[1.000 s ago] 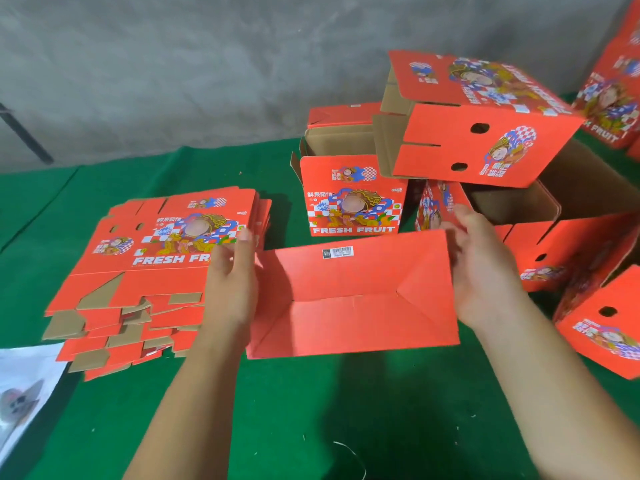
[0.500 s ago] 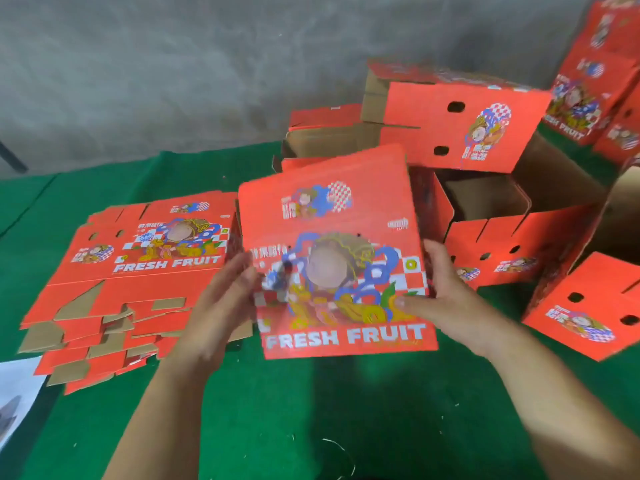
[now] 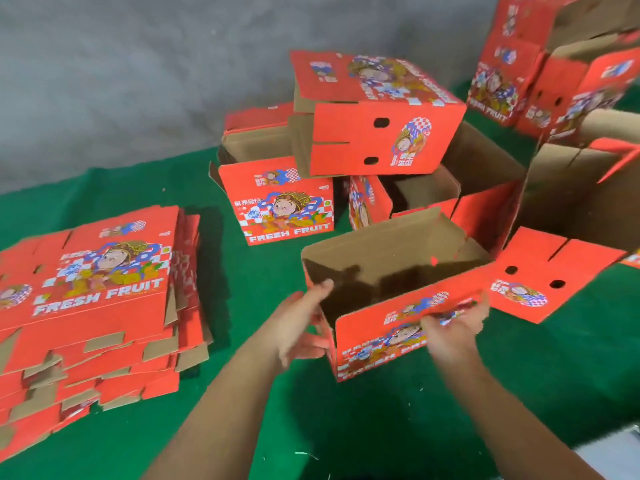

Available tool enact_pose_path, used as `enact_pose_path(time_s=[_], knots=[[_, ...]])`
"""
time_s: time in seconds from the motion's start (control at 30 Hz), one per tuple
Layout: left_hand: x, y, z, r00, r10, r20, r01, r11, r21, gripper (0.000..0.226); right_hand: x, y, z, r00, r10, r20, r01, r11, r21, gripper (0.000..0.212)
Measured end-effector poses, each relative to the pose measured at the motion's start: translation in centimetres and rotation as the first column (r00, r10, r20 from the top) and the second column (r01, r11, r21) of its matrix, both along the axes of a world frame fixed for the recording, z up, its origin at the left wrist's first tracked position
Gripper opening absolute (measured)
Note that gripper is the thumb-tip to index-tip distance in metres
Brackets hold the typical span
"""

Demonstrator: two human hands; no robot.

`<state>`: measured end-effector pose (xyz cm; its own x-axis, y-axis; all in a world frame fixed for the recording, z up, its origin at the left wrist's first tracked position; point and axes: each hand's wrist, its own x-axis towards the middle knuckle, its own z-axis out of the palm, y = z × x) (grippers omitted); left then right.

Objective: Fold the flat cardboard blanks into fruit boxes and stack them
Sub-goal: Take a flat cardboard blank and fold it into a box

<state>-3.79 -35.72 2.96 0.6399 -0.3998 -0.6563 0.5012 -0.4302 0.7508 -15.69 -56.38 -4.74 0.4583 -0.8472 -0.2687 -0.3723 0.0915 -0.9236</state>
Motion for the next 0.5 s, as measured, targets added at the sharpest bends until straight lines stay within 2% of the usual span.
enact_pose_path(time_s=[0.07, 0.1, 0.13, 0.17, 0.2, 0.23, 0.3, 0.37, 0.43, 0.5], knots=[[-1.1, -2.9, 0.4, 0.982, -0.129, 0.134, 0.121, 0.990, 0.067, 0.034, -0.3, 4.1, -1.0, 1.000, 0.022, -0.002, -0.022, 0.999, 0.025, 0.050], [-1.5, -3.9, 0.4, 0.976, -0.167, 0.142, 0.157, 0.984, 0.081, 0.026, -0.7, 6.1, -1.2, 0.993, 0.120, 0.017, -0.122, 0.987, 0.105, 0.043], [-1.7, -4.7, 0.4, 0.975, -0.179, 0.134, 0.169, 0.982, 0.080, 0.023, -0.8, 8.1, -1.4, 0.957, 0.290, 0.024, -0.288, 0.928, 0.235, 0.044], [-1.7, -5.2, 0.4, 0.978, -0.158, 0.134, 0.150, 0.987, 0.062, 0.025, -1.1, 9.4, -1.7, 0.895, 0.446, 0.022, -0.422, 0.828, 0.369, 0.048], [-1.7, -5.5, 0.3, 0.982, -0.125, 0.139, 0.122, 0.992, 0.025, 0.028, -1.1, 10.1, -2.1, 0.865, 0.502, 0.018, -0.463, 0.782, 0.418, 0.056], [-1.6, -5.6, 0.2, 0.985, -0.097, 0.140, 0.102, 0.994, -0.028, 0.030, -0.9, 9.8, -2.3, 0.894, 0.448, 0.010, -0.422, 0.835, 0.353, 0.063], [-2.0, -5.9, 0.2, 0.992, -0.066, 0.104, 0.082, 0.985, -0.153, 0.034, -0.1, 8.1, -2.1, 0.988, 0.134, 0.081, -0.146, 0.974, 0.174, 0.069], [-2.3, -6.2, -0.2, 0.995, -0.085, 0.050, 0.095, 0.959, -0.266, 0.046, 0.5, 5.9, -1.7, 0.982, -0.103, 0.158, 0.079, 0.986, 0.150, 0.086], [-2.5, -6.5, -0.5, 0.993, -0.111, 0.031, 0.115, 0.940, -0.321, 0.056, 0.4, 4.1, -2.3, 0.989, -0.105, 0.100, 0.101, 0.994, 0.047, 0.118], [-3.0, -6.9, -0.4, 0.991, -0.130, 0.022, 0.129, 0.927, -0.351, 0.058, -0.2, 3.1, -2.8, 0.993, -0.058, 0.105, 0.063, 0.997, -0.046, 0.127]])
